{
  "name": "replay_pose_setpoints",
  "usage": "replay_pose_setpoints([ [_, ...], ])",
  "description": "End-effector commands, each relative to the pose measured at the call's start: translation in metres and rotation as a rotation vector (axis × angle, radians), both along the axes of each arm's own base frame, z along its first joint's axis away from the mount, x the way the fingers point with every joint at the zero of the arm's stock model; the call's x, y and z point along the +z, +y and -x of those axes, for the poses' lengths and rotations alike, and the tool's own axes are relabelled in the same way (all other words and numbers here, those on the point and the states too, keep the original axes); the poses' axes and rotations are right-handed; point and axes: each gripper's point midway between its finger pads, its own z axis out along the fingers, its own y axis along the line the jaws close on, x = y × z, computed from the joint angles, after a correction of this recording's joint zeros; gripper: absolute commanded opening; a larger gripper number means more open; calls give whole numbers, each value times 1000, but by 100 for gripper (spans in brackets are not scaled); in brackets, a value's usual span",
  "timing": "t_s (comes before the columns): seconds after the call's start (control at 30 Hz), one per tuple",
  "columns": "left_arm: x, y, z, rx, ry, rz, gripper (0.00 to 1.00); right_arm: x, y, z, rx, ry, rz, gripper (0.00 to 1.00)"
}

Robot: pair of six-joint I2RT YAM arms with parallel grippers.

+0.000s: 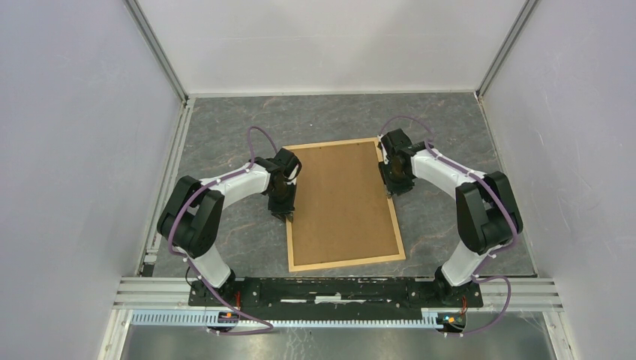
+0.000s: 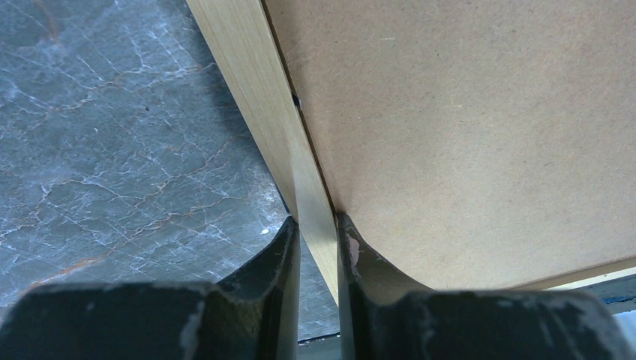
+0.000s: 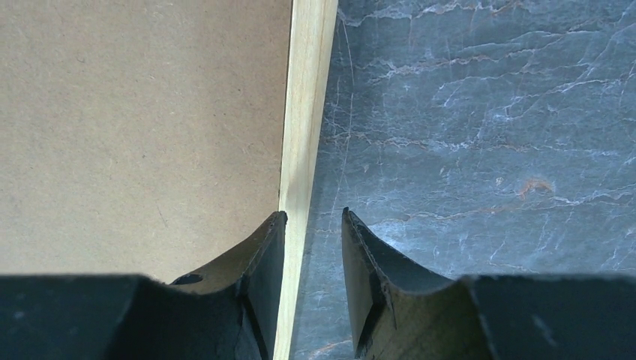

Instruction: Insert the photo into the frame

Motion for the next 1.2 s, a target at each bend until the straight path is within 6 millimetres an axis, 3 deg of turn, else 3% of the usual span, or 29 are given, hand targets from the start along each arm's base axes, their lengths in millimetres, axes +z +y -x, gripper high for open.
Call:
replay_pose_setpoints([
  [0.0,-16,9,15,-59,42,-59,2,1,3,-10,-11,-29,-4,39],
  [1.0,-13,10,15,-61,31,-59,2,-15,-1,-21,-21,-18,50,39],
  [1.17,-13,10,14,-61,29,-58,2,-23,-3,-11,-22,13,51,39],
])
